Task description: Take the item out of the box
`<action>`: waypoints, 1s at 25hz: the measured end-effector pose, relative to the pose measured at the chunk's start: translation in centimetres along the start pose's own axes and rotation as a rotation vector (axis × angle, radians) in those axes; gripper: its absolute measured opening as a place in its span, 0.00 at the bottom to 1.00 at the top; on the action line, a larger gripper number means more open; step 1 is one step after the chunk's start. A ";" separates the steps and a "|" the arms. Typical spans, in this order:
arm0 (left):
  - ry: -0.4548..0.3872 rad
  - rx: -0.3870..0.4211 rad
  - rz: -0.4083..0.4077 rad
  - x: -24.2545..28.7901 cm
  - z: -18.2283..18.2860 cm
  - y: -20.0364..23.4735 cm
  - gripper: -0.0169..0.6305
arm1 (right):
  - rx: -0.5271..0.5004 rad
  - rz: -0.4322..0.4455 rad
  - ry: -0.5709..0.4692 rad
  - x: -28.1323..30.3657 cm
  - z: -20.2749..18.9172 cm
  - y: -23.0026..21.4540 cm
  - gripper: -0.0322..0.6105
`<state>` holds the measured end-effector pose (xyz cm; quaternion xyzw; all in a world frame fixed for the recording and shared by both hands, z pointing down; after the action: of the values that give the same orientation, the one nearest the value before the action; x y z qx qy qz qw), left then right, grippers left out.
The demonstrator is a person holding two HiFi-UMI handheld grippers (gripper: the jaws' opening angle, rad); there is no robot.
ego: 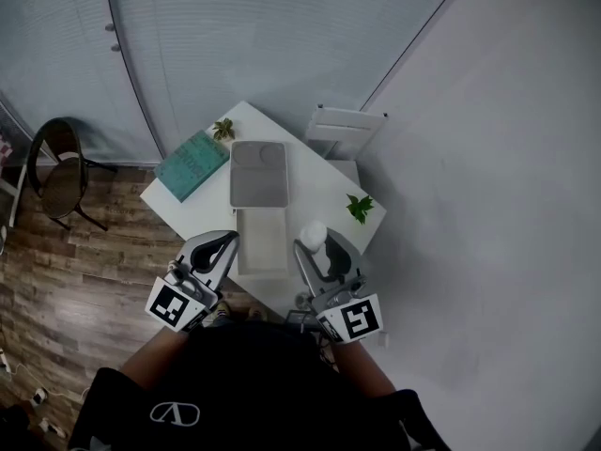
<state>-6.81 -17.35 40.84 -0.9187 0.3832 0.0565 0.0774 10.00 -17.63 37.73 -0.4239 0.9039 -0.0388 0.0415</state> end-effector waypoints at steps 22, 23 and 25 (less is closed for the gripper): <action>0.007 -0.013 -0.031 0.0 -0.4 -1.3 0.03 | 0.120 -0.021 -0.015 -1.4 -3.3 -0.3 0.33; 0.007 -0.013 -0.031 0.0 -0.4 -1.3 0.03 | 0.127 -0.019 -0.007 -1.4 -3.5 -0.2 0.33; 0.008 -0.011 -0.030 -0.1 -0.5 -1.4 0.03 | 0.129 -0.018 -0.001 -1.3 -3.7 0.0 0.33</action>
<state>-5.83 -16.39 41.48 -0.9250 0.3692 0.0540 0.0716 10.49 -16.50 41.46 -0.4287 0.8956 -0.0970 0.0690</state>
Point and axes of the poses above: the fingertips, and each gripper's own axes: x forward along the fingers, y to its left, z out of its top, the point moved 4 cm from there along -x, backward along the fingers, and after that the axes turned 12 degrees about x, right-handed, at the moved point
